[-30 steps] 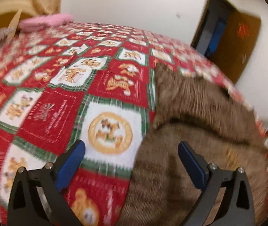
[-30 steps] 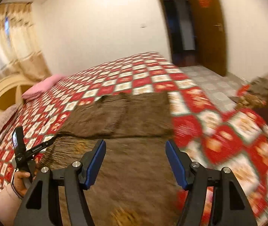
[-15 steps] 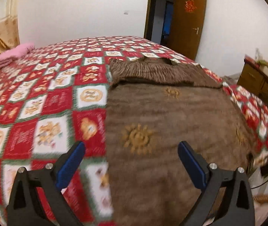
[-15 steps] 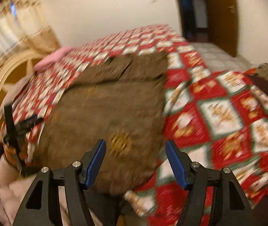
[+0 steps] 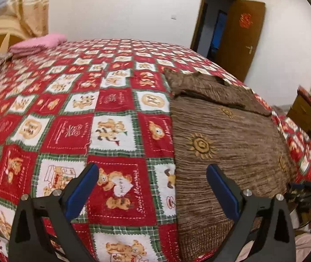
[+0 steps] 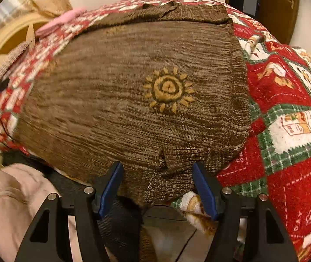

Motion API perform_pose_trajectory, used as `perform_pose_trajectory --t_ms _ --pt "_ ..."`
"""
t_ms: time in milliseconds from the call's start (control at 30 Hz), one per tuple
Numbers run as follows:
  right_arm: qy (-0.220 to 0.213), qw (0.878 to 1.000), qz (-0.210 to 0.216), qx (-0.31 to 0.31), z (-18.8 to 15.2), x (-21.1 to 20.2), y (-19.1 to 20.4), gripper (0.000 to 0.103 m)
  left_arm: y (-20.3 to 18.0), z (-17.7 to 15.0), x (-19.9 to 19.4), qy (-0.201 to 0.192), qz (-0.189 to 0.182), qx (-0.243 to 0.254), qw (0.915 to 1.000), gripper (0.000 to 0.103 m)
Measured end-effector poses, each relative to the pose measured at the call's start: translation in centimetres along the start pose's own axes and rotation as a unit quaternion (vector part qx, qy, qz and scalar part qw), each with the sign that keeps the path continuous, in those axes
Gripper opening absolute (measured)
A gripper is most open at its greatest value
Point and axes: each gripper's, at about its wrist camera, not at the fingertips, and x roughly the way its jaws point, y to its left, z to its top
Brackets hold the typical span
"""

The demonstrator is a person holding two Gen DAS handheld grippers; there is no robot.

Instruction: Fold small clothes

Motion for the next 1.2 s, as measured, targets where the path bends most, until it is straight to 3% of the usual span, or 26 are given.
perform_pose_trajectory --t_ms 33,67,100,133,267,500,667,800,933,1033,1200 --pt "0.002 1.000 -0.022 -0.014 0.0 0.1 0.2 0.037 0.2 0.0 0.1 0.002 -0.002 -0.007 1.0000 0.101" --pt "0.006 0.999 -0.039 -0.024 0.1 0.1 0.2 0.027 0.3 0.0 0.3 0.004 -0.004 -0.012 0.9999 0.101" --pt "0.008 0.999 -0.035 -0.020 0.3 -0.1 -0.1 0.022 0.4 0.0 0.2 0.003 -0.005 -0.014 0.9999 0.101" --pt "0.008 1.000 -0.023 -0.005 0.4 -0.3 -0.6 0.008 0.3 0.0 0.3 0.002 -0.004 -0.013 0.9999 0.101" --pt "-0.007 0.998 0.023 0.051 1.4 -2.1 -3.1 0.006 -0.1 0.1 -0.3 -0.006 -0.005 0.001 1.0000 0.101" --pt "-0.093 0.981 0.113 0.126 6.9 -6.5 -6.2 0.006 -0.2 0.9 -0.4 -0.015 -0.003 0.016 0.9998 0.101" --pt "-0.132 0.972 0.096 0.170 11.2 -5.5 -7.7 0.006 0.3 0.8 -0.3 -0.012 0.001 0.022 0.9997 0.101" --pt "-0.140 0.971 0.041 0.190 13.8 -2.6 -9.0 0.006 0.3 0.7 -0.4 -0.014 -0.003 0.048 0.9987 0.101" --pt "-0.116 0.974 0.019 0.192 14.9 0.2 -9.3 0.006 -0.4 0.2 -0.7 -0.010 -0.065 0.081 0.9945 0.101" --pt "-0.111 0.977 0.010 0.184 15.1 1.0 -9.0 0.006 -1.6 -0.6 -0.5 0.001 -0.118 0.115 0.9863 0.101" --pt "-0.114 0.977 0.010 0.180 15.0 1.0 -9.2 0.006 -5.0 -1.4 1.1 0.019 -0.137 0.191 0.9719 0.101"
